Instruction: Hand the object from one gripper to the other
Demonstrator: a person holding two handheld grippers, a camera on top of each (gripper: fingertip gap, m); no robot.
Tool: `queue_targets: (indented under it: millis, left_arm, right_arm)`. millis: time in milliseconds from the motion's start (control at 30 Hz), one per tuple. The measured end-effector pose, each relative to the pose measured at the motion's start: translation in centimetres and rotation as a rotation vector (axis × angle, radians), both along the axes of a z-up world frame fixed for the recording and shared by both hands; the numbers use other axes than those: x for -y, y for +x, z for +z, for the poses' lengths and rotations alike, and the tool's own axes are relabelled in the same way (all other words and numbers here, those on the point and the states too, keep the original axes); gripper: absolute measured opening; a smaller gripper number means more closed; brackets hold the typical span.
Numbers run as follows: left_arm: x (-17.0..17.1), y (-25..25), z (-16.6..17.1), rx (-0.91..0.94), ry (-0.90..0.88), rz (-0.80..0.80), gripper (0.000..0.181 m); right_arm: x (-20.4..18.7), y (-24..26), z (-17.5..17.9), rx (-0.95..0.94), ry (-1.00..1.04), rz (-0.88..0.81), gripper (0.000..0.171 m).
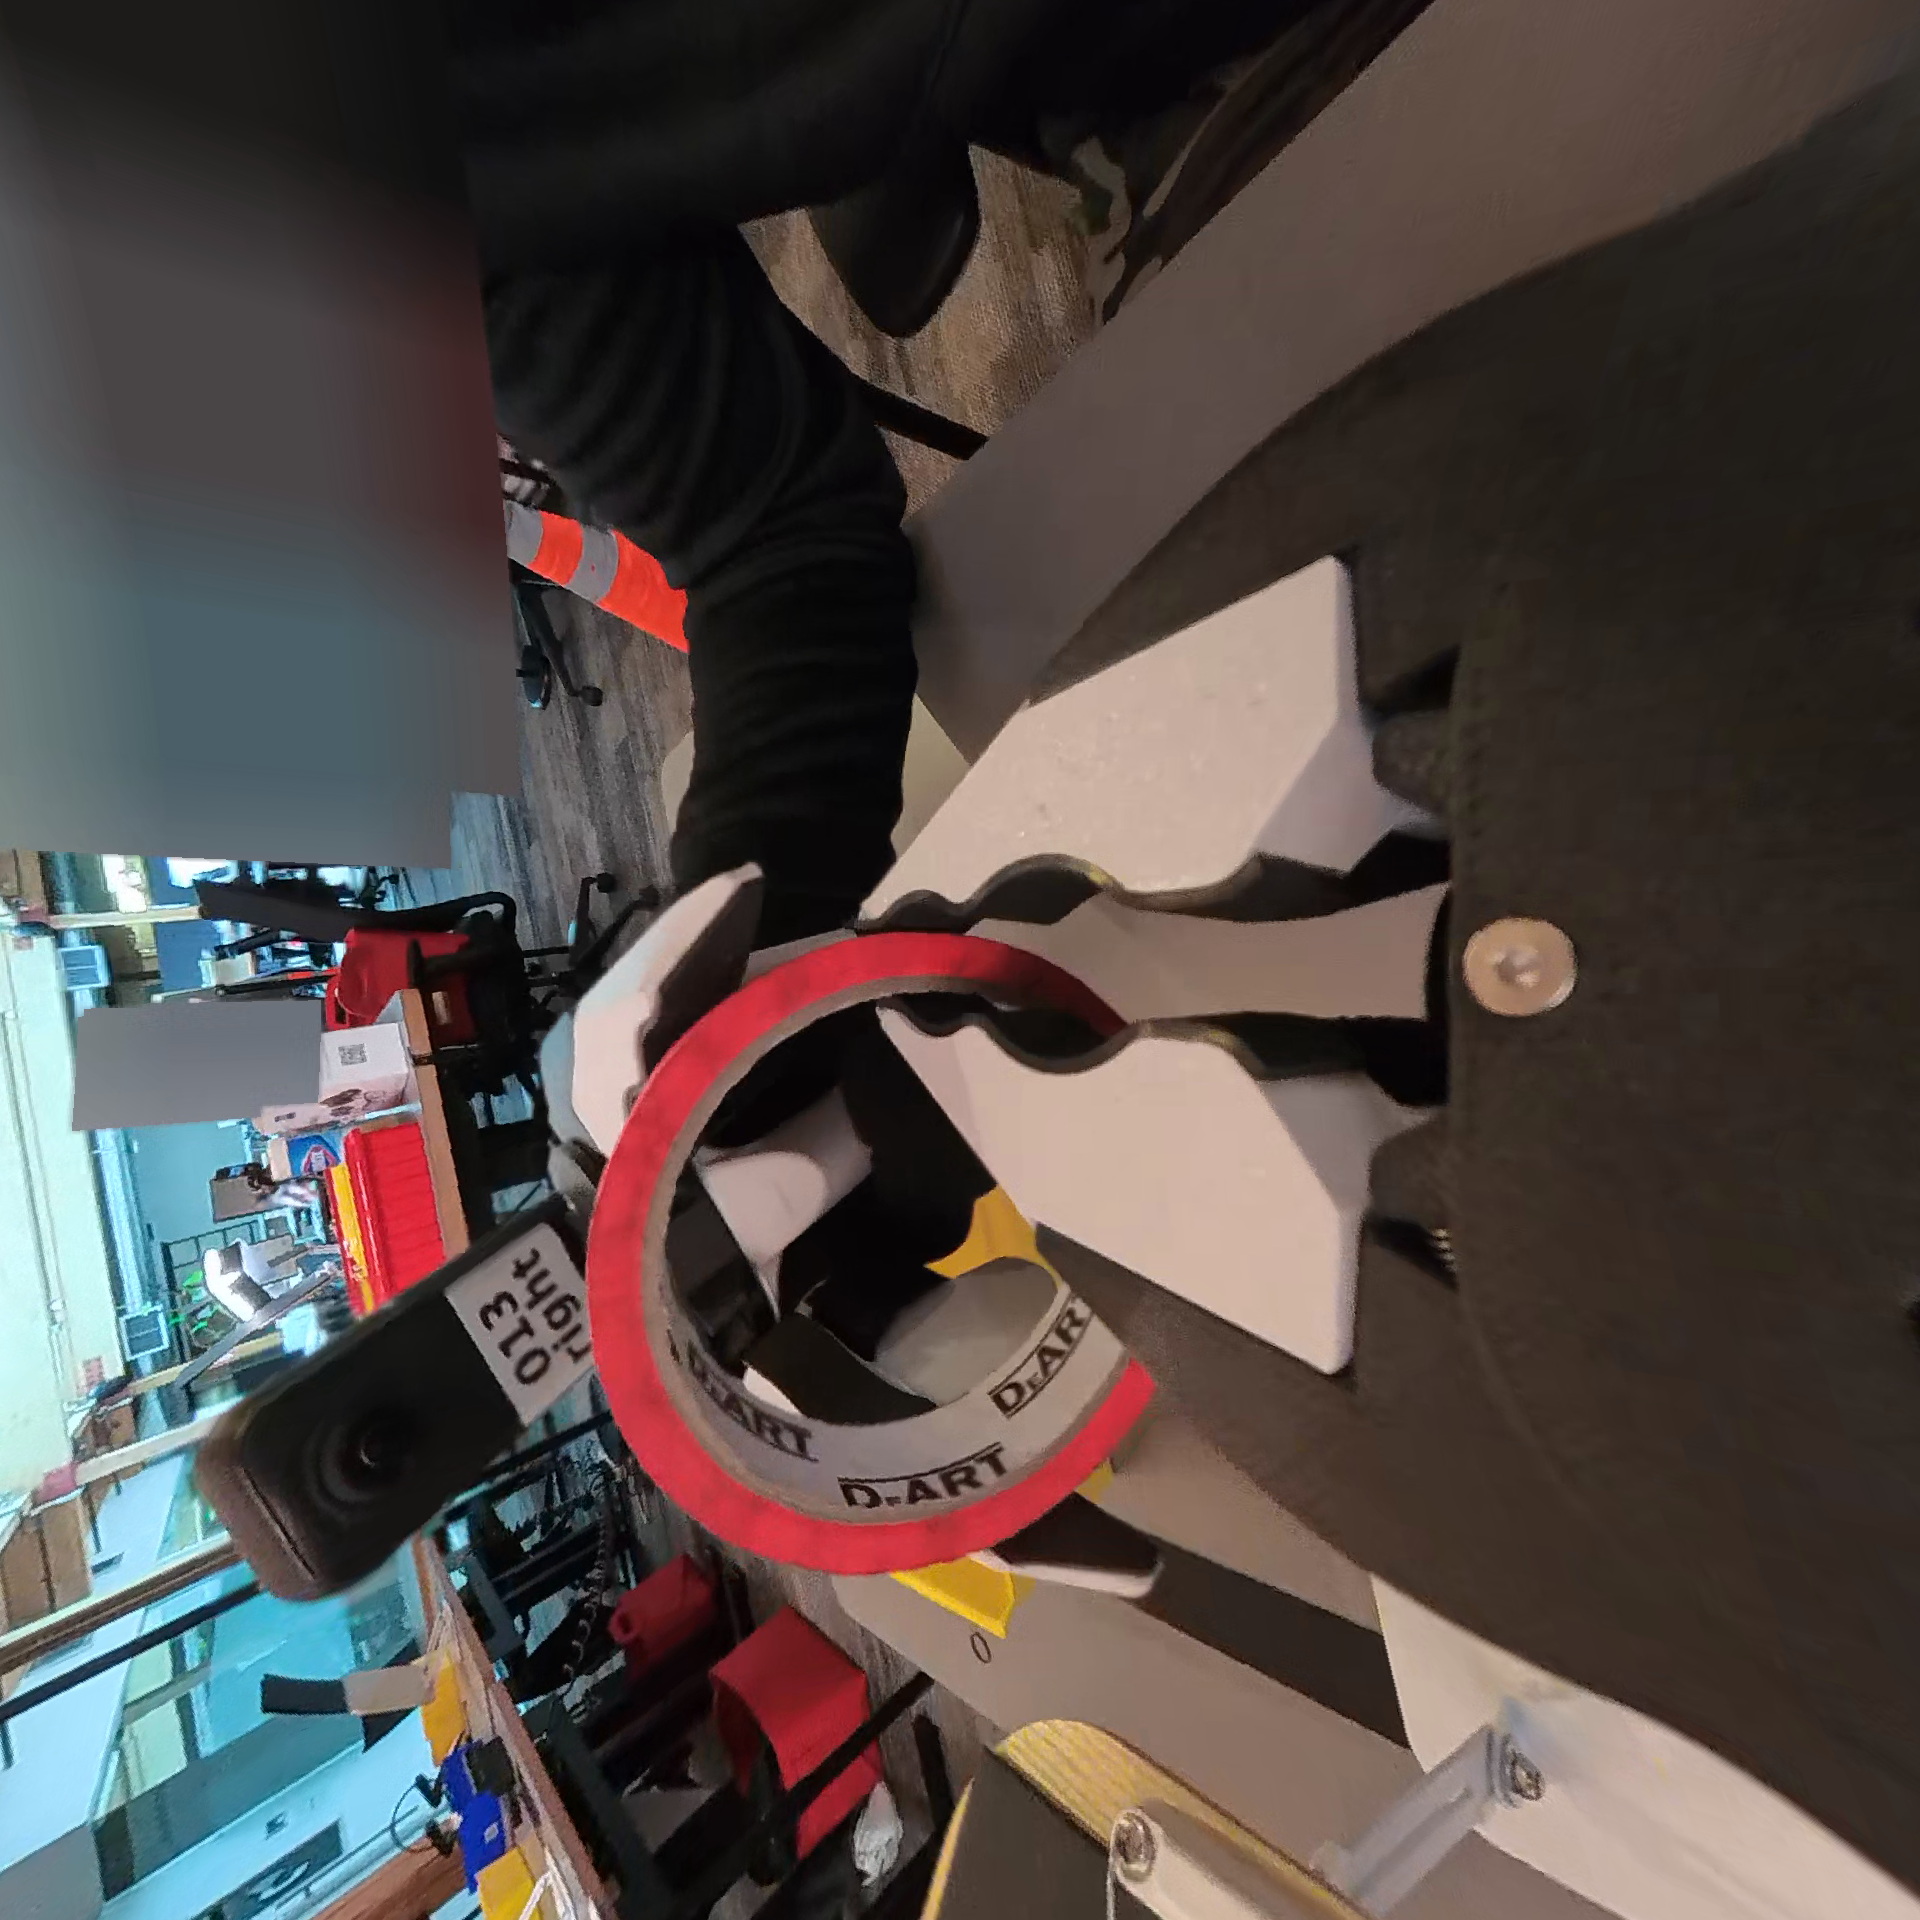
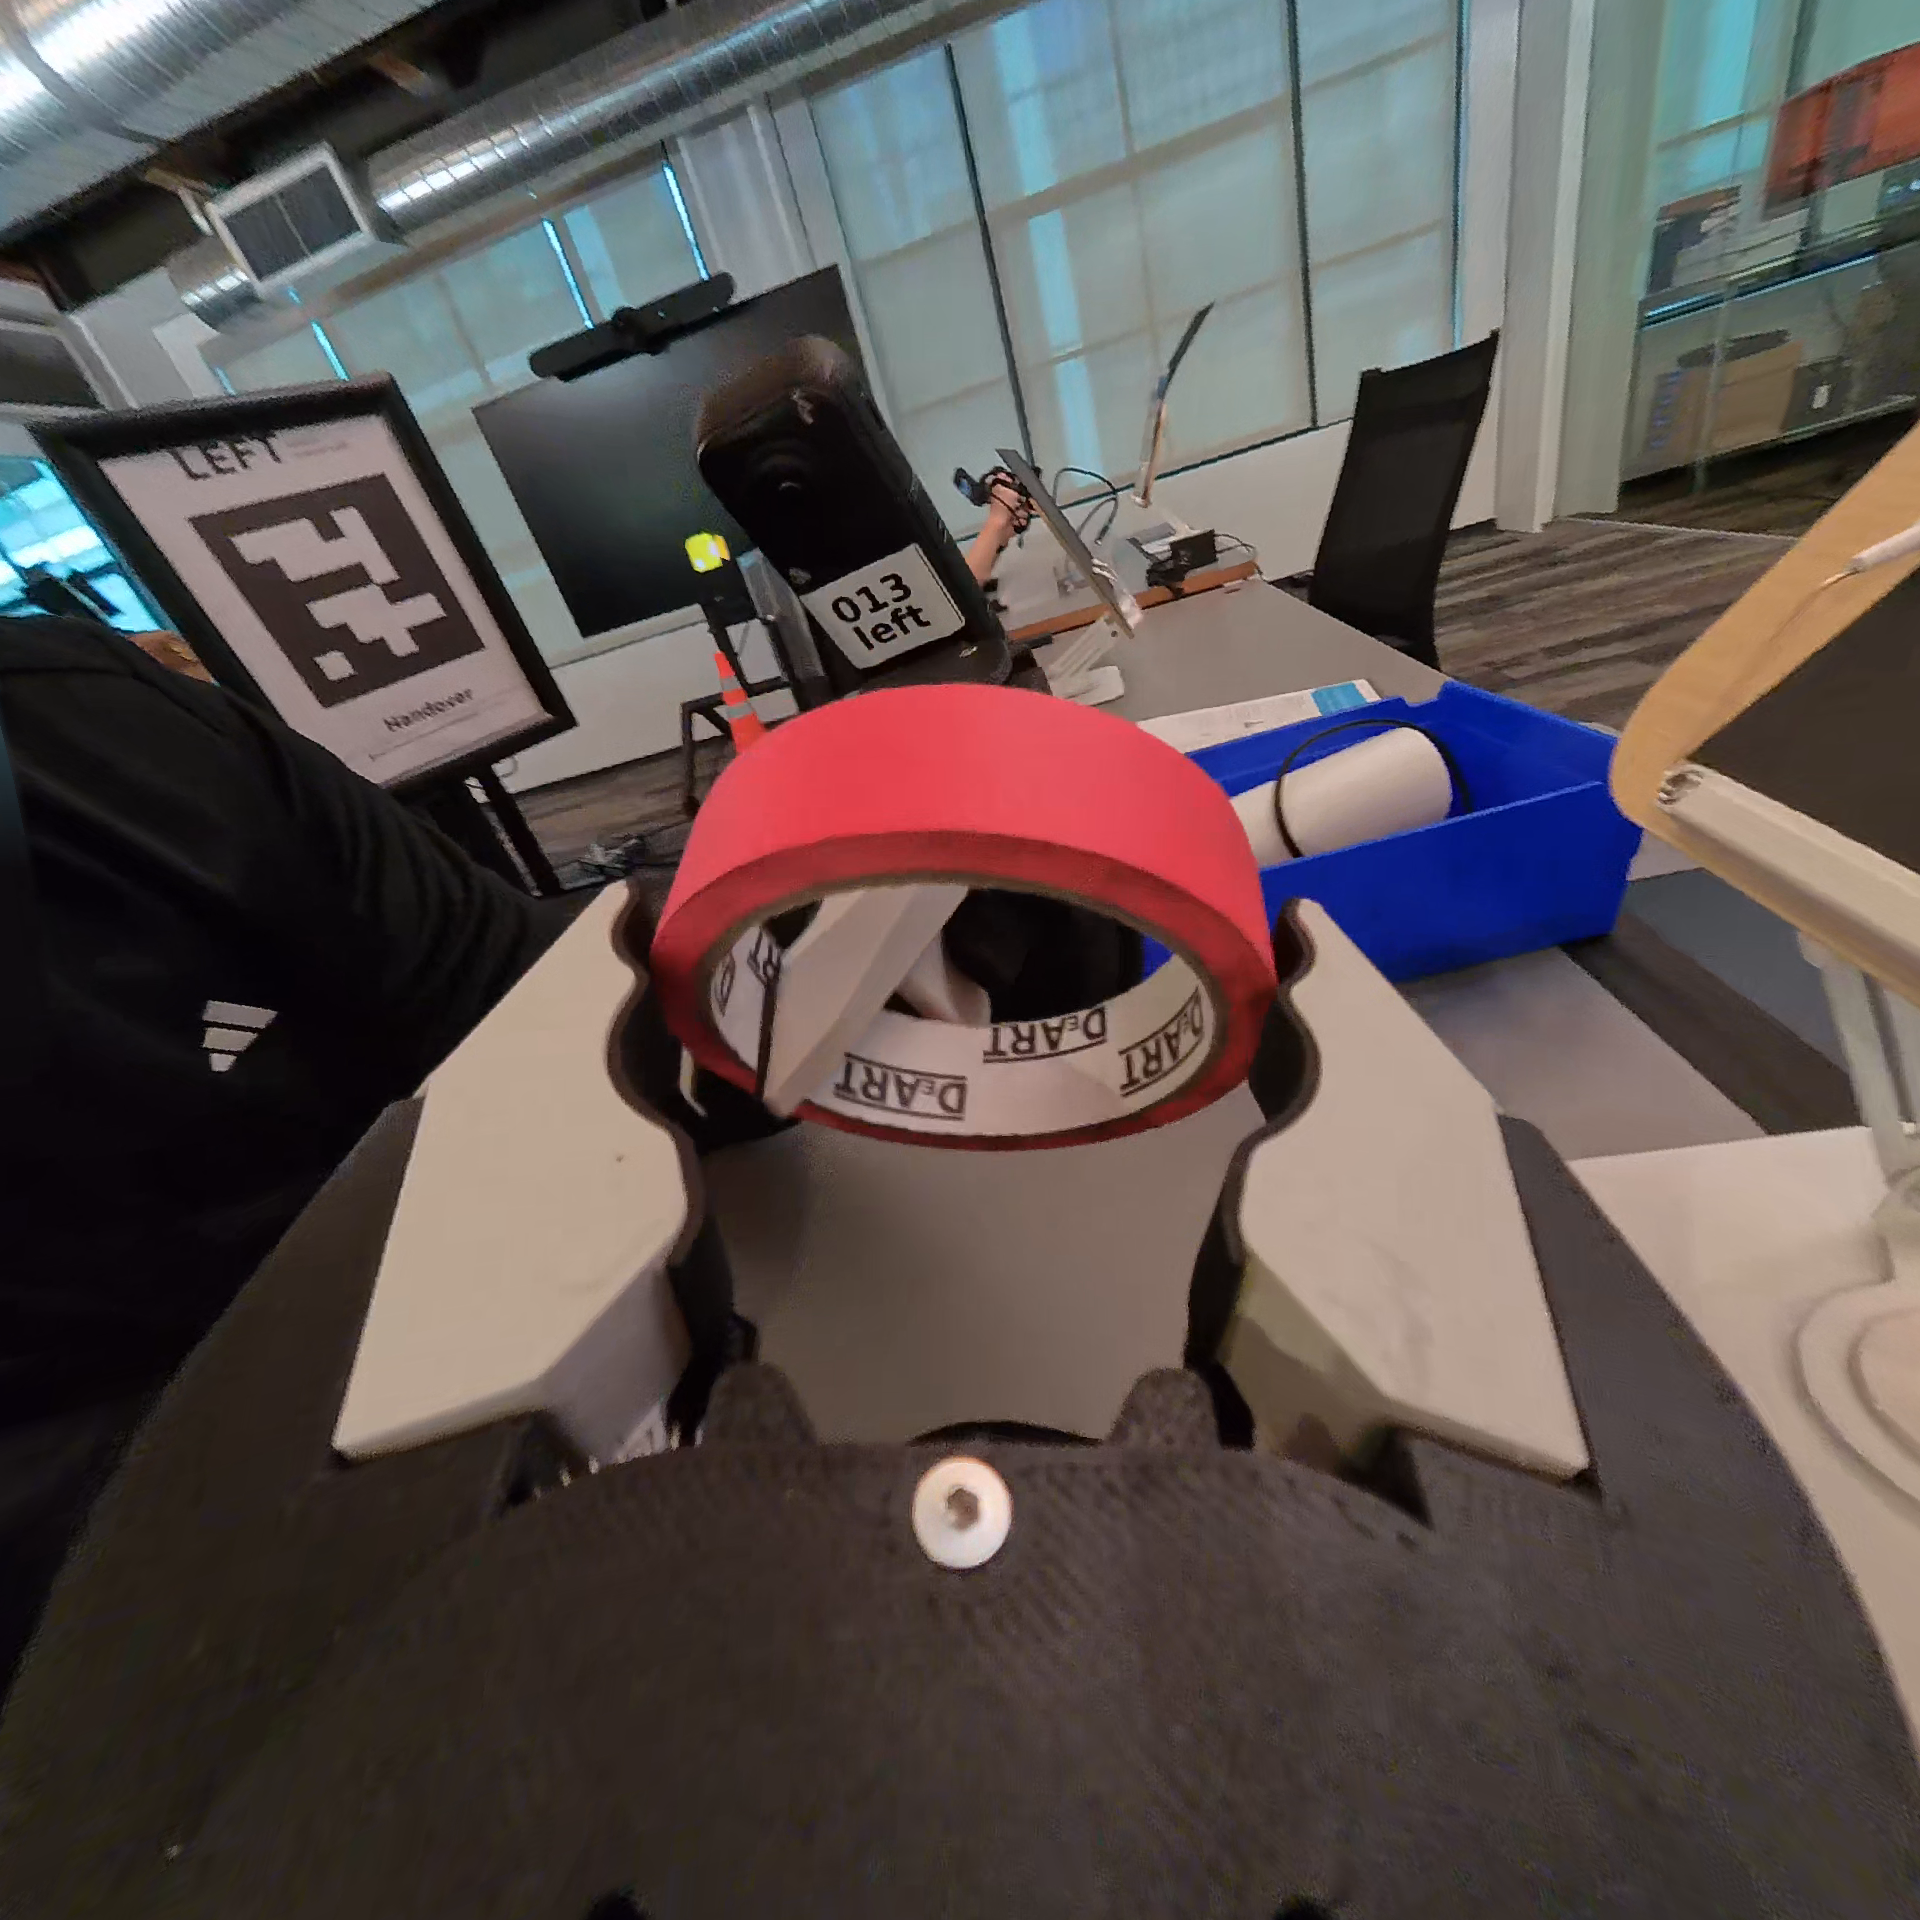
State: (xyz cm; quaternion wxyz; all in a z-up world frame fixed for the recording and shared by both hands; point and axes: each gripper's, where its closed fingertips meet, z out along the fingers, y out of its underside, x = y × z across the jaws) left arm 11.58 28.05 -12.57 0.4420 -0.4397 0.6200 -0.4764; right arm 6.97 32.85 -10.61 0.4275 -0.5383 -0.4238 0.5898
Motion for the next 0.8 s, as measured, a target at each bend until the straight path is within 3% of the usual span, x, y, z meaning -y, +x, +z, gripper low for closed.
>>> queue_targets:
  millis: [33, 267, 433, 567, 800]
  left_arm:
    - [-0.2, -0.1, 0.4, 0.021, -0.032, -0.003, 0.008]
    - [-2.5, -2.0, 3.1, 0.159, -0.284, 0.005, 0.007]
    - [-4.4, -3.0, 4.4, 0.245, -0.515, -0.008, 0.007]
    - [-6.1, -3.6, 5.5, 0.348, -0.649, 0.024, 0.007]
    - [-6.1, -3.8, 7.0, 0.452, -0.720, 0.019, 0.007]
  right_arm:
    - [-0.3, 0.2, 0.0, 0.008, 0.015, -0.021, 0.115]
    - [-2.5, 2.1, 0.2, 0.079, 0.153, -0.200, 0.122]
    - [-4.3, 3.3, 0.4, 0.355, 0.693, -0.514, 0.125]
    - [-3.2, 2.3, 0.8, 0.519, 1.109, -0.604, 0.091]
    - [-3.0, -0.2, -2.0, 0.544, 1.033, -0.499, 0.070]
